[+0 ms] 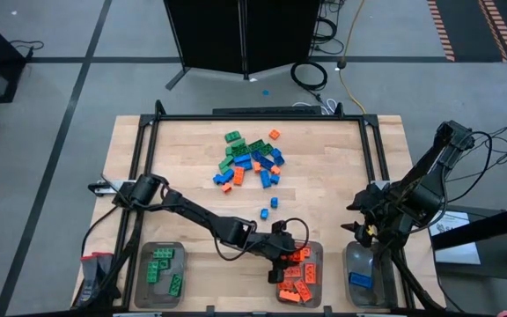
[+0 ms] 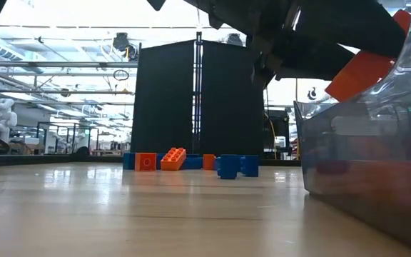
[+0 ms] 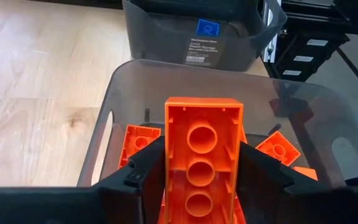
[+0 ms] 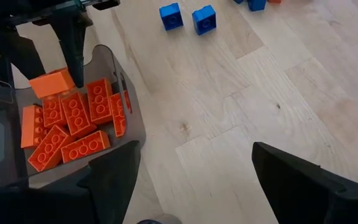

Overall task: Sort blocks
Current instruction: Put the orange game piece into the center black bin

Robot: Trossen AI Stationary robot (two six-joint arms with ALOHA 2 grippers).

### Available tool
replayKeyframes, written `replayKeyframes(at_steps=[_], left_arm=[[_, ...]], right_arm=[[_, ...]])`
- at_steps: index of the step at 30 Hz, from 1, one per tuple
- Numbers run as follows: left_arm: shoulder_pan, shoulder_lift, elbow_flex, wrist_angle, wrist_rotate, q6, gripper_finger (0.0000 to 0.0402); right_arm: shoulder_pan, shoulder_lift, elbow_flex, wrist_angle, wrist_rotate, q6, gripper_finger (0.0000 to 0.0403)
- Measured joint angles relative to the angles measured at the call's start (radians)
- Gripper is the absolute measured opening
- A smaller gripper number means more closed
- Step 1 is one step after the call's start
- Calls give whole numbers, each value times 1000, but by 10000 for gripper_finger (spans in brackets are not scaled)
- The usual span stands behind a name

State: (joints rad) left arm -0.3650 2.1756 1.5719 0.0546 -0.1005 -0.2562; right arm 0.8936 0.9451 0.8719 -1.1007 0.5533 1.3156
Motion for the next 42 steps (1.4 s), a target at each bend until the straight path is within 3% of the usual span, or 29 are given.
replayKeyframes(at_steps=[8,15,17,22,24,28,32,36,42], left_arm=[[0,0,0,15,18,0,223],[14,-83,60,6,3,57,230],[29,-149,105,-89,-85,105,230],[65,-293,168,-456,-454,233,231],[93,-357,169,-569,-532,232,231],[201,-448,174,-837,-586,-120,231],[295,-438,166,-1121,-591,-468,231],[357,-388,102,-1127,-601,-701,231],[389,-229,79,-1006,-567,-777,231]], right_arm=[[0,0,0,2,0,4,304],[0,0,0,12,0,6,304],[0,0,0,14,0,8,304],[0,0,0,15,1,6,304],[0,0,0,12,2,6,304],[0,0,0,8,2,4,304],[0,0,0,2,19,0,304],[0,0,0,-10,29,-13,304],[0,0,0,-10,28,-18,304]])
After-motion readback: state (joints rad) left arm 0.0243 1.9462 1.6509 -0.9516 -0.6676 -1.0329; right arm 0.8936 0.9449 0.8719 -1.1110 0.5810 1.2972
